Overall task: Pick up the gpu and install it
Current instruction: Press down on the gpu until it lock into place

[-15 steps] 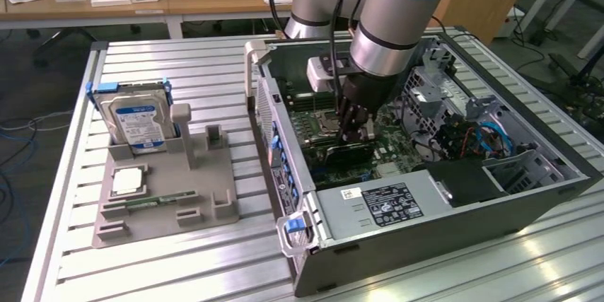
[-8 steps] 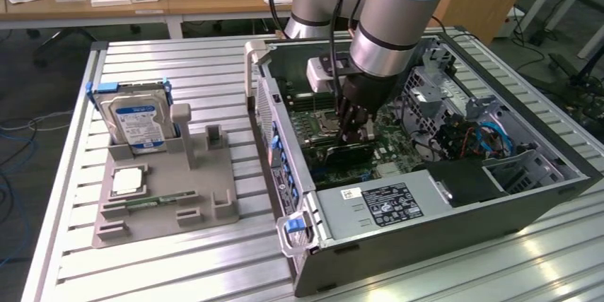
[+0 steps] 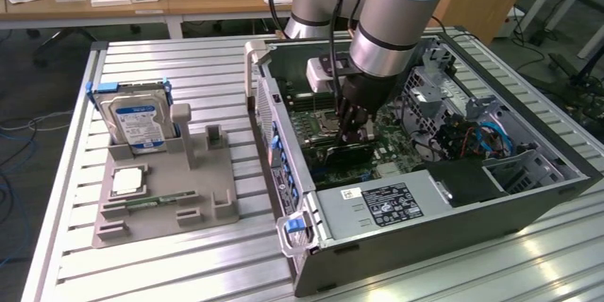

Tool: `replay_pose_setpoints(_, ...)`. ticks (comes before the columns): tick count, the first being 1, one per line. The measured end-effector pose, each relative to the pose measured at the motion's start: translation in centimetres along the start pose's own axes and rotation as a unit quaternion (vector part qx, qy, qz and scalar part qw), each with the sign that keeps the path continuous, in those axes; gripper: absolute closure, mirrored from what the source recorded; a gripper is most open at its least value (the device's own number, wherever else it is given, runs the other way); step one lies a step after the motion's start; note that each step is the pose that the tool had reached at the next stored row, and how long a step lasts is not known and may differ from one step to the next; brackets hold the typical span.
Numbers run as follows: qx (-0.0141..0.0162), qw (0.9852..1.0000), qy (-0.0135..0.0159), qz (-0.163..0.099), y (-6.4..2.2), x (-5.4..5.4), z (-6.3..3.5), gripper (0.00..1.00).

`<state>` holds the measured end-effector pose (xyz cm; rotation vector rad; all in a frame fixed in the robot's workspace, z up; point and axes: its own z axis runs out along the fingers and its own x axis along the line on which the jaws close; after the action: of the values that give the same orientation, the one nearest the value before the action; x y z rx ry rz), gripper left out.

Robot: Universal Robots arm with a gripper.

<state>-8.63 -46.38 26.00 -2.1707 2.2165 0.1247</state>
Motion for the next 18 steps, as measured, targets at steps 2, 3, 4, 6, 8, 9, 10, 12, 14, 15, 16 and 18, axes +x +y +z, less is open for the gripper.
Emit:
replay_pose_setpoints(2, 0.0000, 1.0000, 0.0000, 0.000, 0.00, 0.0, 0.02, 0.89)
replay_pose_setpoints(3, 0.0000, 1.0000, 0.0000, 0.000, 0.00, 0.0, 0.03, 0.89)
replay_pose_setpoints(4, 0.0000, 1.0000, 0.0000, 0.000, 0.01, 0.0, 0.03, 0.89)
replay_pose_setpoints(6, 0.0000, 1.0000, -0.0001, 0.000, 0.01, 0.0, 0.04, 0.89)
replay_pose_setpoints(8, 0.0000, 1.0000, -0.0001, 0.000, 0.01, 0.0, 0.04, 0.89)
replay_pose_setpoints(9, 0.0001, 1.0000, -0.0002, 0.000, 0.00, 0.0, 0.04, 0.89)
replay_pose_setpoints(10, 0.0002, 1.0000, -0.0004, 0.000, 0.01, 0.0, -0.01, 0.89)
replay_pose_setpoints(12, 0.0006, 1.0000, -0.0012, 0.000, 0.01, 0.0, -0.23, 0.89)
replay_pose_setpoints(14, 0.0001, 1.0000, -0.0002, 0.000, 0.03, -0.1, -0.72, 0.89)
replay_pose_setpoints(15, 0.0002, 1.0000, -0.0003, 0.000, 0.04, -0.1, -0.92, 0.89)
replay_pose_setpoints(16, 0.0001, 1.0000, -0.0002, 0.000, 0.05, -0.1, -1.14, 0.89)
replay_pose_setpoints(18, 0.0001, 1.0000, -0.0001, 0.000, 0.06, -0.1, -1.63, 0.89)
